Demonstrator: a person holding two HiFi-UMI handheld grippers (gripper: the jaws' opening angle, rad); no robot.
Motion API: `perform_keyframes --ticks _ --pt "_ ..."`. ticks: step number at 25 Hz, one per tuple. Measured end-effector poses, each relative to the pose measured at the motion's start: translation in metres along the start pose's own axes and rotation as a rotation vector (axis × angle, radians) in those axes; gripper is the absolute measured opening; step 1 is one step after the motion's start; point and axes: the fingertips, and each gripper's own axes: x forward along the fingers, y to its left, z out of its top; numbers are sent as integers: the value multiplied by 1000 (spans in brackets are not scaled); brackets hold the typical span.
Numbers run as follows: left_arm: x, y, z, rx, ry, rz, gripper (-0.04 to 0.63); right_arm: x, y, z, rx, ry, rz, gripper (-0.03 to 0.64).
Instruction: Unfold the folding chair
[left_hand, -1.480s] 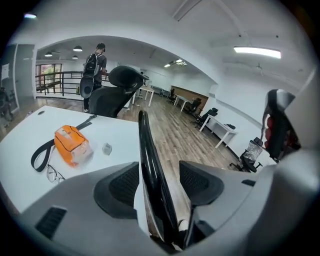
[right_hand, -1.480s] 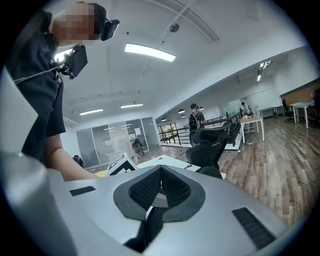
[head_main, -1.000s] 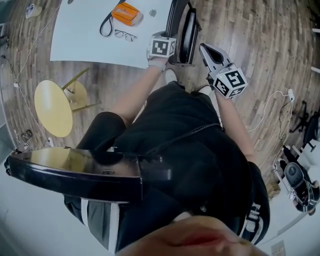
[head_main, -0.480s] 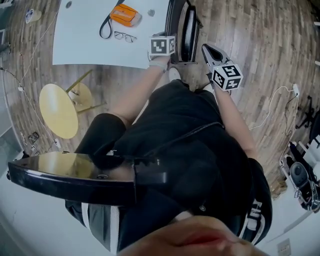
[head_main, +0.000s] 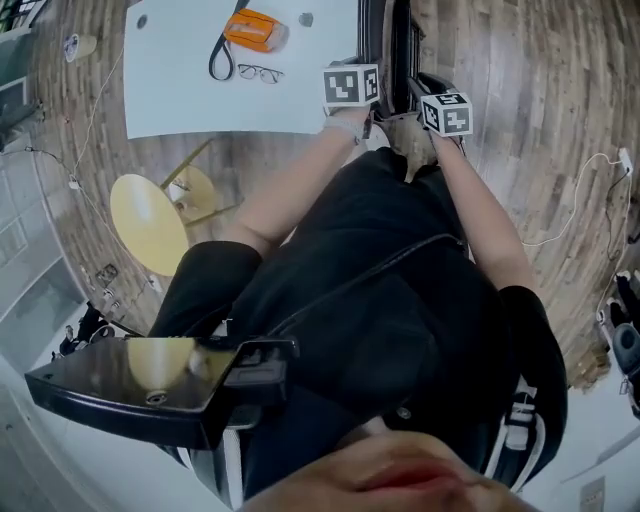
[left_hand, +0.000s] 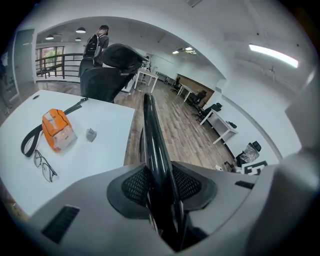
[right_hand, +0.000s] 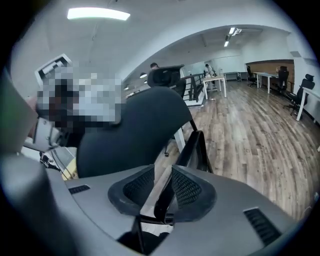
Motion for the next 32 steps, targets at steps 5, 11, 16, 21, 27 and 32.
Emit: perform_keyframes --ticks 5,11,16,21,27,32 --pt "2 -15 0 4 17 -5 117 40 -31 -35 117 81 -69 157" --pt "6 -35 3 18 9 -25 117 85 -42 -55 187 117 -101 257" --pt "9 -43 3 10 15 -42 117 109 -44 -85 202 224 -121 267" --pt "10 -47 4 11 11 -45 114 112 -62 -62 63 163 -228 265" --pt "11 -52 4 26 8 -56 115 111 -64 -79 147 211 -222 227" --pt "12 -52 2 36 2 -61 118 110 -59 -90 238 238 -154 221"
